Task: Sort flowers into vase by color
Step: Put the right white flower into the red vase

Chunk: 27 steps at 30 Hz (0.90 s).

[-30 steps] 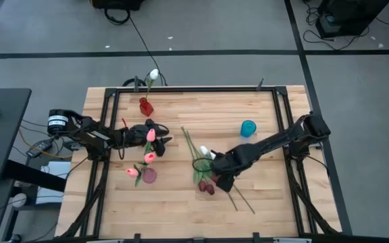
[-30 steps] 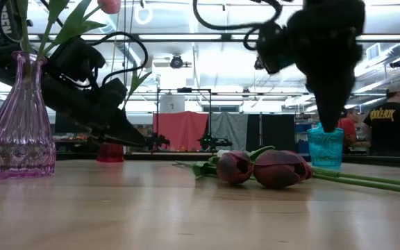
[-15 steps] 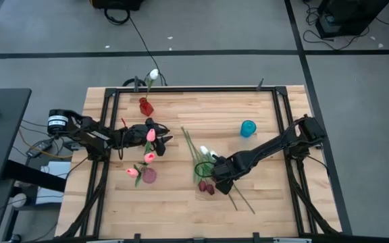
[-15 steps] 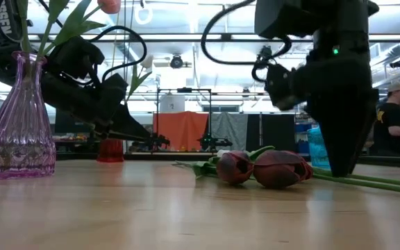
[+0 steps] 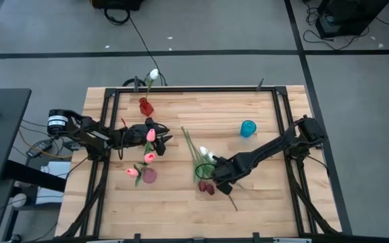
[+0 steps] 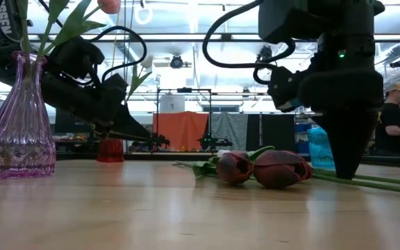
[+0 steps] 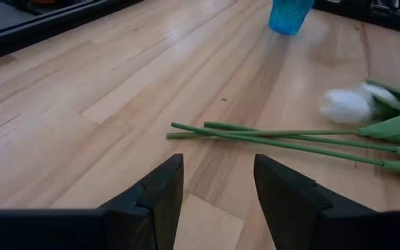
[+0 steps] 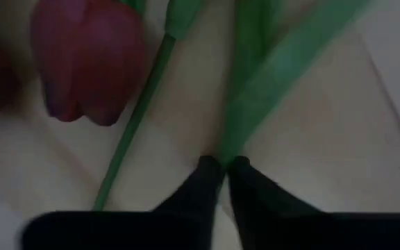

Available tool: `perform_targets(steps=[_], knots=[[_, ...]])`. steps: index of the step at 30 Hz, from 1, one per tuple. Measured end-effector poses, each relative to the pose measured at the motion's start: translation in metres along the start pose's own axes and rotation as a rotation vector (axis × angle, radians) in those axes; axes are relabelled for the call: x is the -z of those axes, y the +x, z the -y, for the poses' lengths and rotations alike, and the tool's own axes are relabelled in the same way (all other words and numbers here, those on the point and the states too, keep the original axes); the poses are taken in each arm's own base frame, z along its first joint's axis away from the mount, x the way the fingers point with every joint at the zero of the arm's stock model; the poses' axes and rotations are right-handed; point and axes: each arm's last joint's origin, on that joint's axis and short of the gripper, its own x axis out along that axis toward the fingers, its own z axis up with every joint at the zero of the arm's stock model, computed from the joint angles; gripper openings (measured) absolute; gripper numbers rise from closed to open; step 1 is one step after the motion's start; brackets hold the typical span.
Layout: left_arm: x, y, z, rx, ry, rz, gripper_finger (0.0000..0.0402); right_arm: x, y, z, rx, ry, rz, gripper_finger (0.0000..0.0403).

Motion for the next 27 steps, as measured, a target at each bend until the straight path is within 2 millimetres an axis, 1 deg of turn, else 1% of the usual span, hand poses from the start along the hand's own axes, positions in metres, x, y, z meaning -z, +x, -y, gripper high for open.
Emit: perform_targets(steps=[2, 3, 6, 9, 11, 14, 18, 22, 25, 27], knots=[[-0.003, -0.001, 0.0, 0.004, 0.019, 0.015, 0.0182, -0.001, -0.008, 0.003, -0.004, -0.009, 0.021, 0.0012], [-0.006, -0.003, 0.001, 0.009, 0.022, 0.032, 0.0182, -0.001, -0.013, 0.006, -0.004, -0.006, 0.04, 0.0012], [-0.018, -0.011, 0.002, 0.036, 0.03, 0.109, 0.0182, -0.004, -0.04, 0.015, -0.008, 0.002, 0.144, 0.0021], [-0.026, -0.024, 0.002, 0.057, 0.041, 0.174, 0.0182, -0.005, -0.06, 0.028, 0.028, 0.001, 0.221, 0.0013], [-0.028, -0.033, 0.0, 0.064, 0.038, 0.214, 0.0182, -0.006, -0.075, 0.035, 0.03, -0.012, 0.285, 0.0007], [-0.026, -0.046, -0.004, 0.039, 0.04, 0.261, 0.0182, -0.007, -0.095, 0.046, 0.048, -0.012, 0.402, 0.0008], [-0.018, -0.058, -0.01, -0.009, 0.027, 0.294, 0.0182, -0.015, -0.117, 0.058, 0.074, -0.025, 0.572, 0.0008], [-0.018, -0.065, -0.012, -0.012, 0.015, 0.33, 0.0182, -0.036, -0.133, 0.061, 0.022, -0.09, 0.748, 0.0008], [-0.022, -0.064, -0.01, 0.012, 0.016, 0.337, 0.0182, -0.058, -0.142, 0.062, -0.046, -0.159, 0.868, 0.0008], [-0.027, -0.062, -0.01, 0.002, 0.037, 0.329, 0.0182, -0.077, -0.142, 0.061, -0.096, -0.215, 0.935, 0.0008]])
